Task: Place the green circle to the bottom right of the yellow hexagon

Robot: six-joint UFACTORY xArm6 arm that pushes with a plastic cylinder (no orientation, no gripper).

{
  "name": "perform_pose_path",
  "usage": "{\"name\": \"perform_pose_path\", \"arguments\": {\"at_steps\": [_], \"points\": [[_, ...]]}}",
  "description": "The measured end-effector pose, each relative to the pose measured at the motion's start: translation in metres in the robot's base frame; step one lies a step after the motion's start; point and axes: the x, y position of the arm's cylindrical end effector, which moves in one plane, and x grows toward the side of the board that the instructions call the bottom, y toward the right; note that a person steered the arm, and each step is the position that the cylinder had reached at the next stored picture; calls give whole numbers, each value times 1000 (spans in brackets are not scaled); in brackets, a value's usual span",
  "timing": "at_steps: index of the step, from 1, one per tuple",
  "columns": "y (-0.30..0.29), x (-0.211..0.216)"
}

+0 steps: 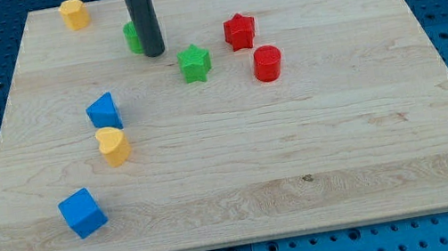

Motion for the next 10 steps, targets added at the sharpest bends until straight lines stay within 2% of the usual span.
{"name": "perform_pose_path", "arguments": {"at_steps": [3, 5, 10], "points": [[-25, -9], [-15, -7], [-14, -54]]}}
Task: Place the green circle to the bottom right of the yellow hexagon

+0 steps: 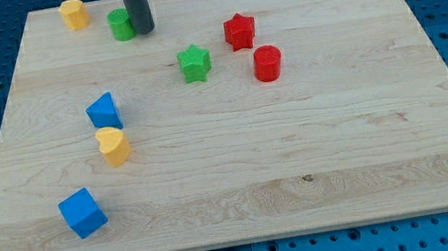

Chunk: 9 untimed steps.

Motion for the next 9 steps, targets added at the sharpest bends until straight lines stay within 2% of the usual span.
{"name": "perform_pose_path", "arguments": {"at_steps": [4, 6, 7, 9], "points": [[-4, -20], [-48, -11], [-52, -11], [-18, -16]]}}
